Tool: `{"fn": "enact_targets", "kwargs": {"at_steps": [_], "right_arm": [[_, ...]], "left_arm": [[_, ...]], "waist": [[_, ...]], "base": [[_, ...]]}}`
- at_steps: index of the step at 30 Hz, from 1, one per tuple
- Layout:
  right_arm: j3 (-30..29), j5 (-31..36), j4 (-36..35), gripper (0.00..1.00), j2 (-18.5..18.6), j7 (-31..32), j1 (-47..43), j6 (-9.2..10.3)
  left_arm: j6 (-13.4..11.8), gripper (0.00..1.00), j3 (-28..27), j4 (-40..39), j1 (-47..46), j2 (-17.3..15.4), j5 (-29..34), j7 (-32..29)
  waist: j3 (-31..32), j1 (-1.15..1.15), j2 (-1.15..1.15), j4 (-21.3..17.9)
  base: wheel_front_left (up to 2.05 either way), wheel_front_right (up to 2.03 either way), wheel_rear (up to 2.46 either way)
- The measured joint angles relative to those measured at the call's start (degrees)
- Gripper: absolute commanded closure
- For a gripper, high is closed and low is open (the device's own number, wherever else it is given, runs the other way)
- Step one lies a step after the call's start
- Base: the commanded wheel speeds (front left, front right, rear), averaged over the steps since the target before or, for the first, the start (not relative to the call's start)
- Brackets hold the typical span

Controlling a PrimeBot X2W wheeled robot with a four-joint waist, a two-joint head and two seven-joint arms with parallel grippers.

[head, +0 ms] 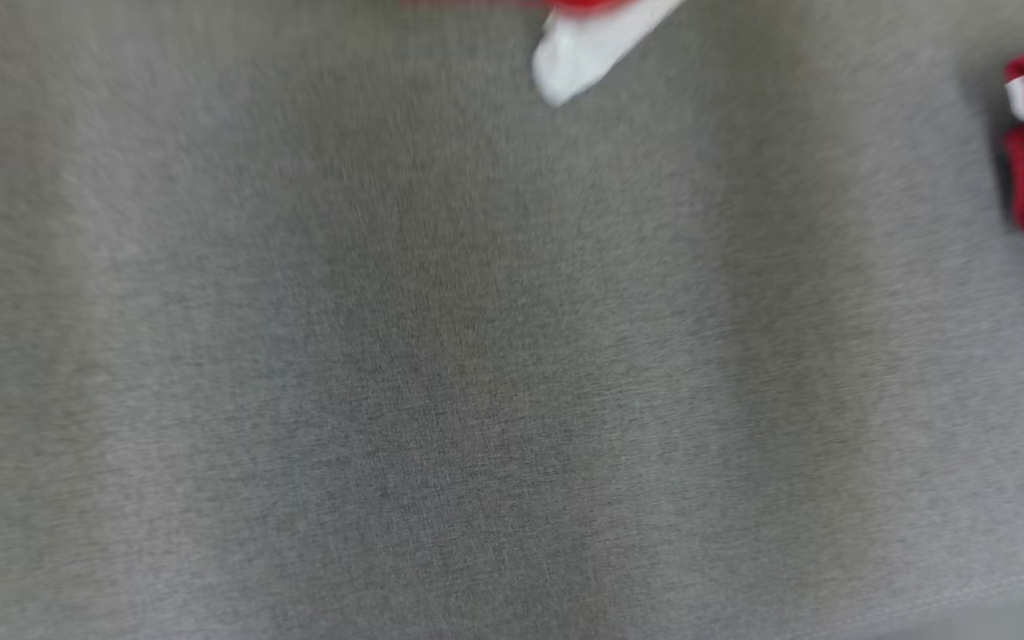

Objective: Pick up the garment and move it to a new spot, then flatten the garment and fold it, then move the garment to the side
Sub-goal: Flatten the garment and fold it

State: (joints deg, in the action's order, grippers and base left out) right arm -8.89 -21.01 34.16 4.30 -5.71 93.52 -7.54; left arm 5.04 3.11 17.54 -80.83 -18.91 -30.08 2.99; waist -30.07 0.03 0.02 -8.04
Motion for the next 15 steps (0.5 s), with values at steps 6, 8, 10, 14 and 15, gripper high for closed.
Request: {"fn": "enact_targets", "kwargs": {"at_steps": [6,8,10,14,15], "right_arm": [[-1.55,1.82,1.19,1.0,-1.09,-8.0,11.45,0.0],[0.87,4.06,-0.56,1.0,-1.12,-8.81,13.34,0.0],[2.75,4.75,-2.74,1.0,-1.21,-9.05,14.76,0.0],[8.17,6.67,-7.94,1.0,0.56,-9.44,13.3,0.0],[9.07,6.54,-8.18,1.0,0.96,-9.44,11.49,0.0]], "left_arm": [[0.63,1.0,-0.59,2.92,-10.33,0.99,0.44,8.92],[1.05,1.0,-0.85,2.93,-12.73,1.23,0.52,10.49],[1.41,1.0,-1.25,2.8,-14.01,1.78,0.49,11.27],[1.98,1.0,-0.93,3.82,-12.52,1.67,1.42,11.93],[2.03,1.0,-0.88,4.53,-11.15,1.77,1.41,11.98]], "waist": [[-6.99,-0.01,0.0,-0.07],[-8.82,-0.02,0.0,-0.09],[-10.52,-0.02,0.0,-0.05],[-13.54,-0.03,-0.01,0.3],[-14.16,-0.03,-0.02,0.46]], "base": [[0.0,0.0,0.0],[0.0,0.0,0.0],[0.0,0.0,0.0],[0.0,0.0,0.0],[0.0,0.0,0.0]]}}
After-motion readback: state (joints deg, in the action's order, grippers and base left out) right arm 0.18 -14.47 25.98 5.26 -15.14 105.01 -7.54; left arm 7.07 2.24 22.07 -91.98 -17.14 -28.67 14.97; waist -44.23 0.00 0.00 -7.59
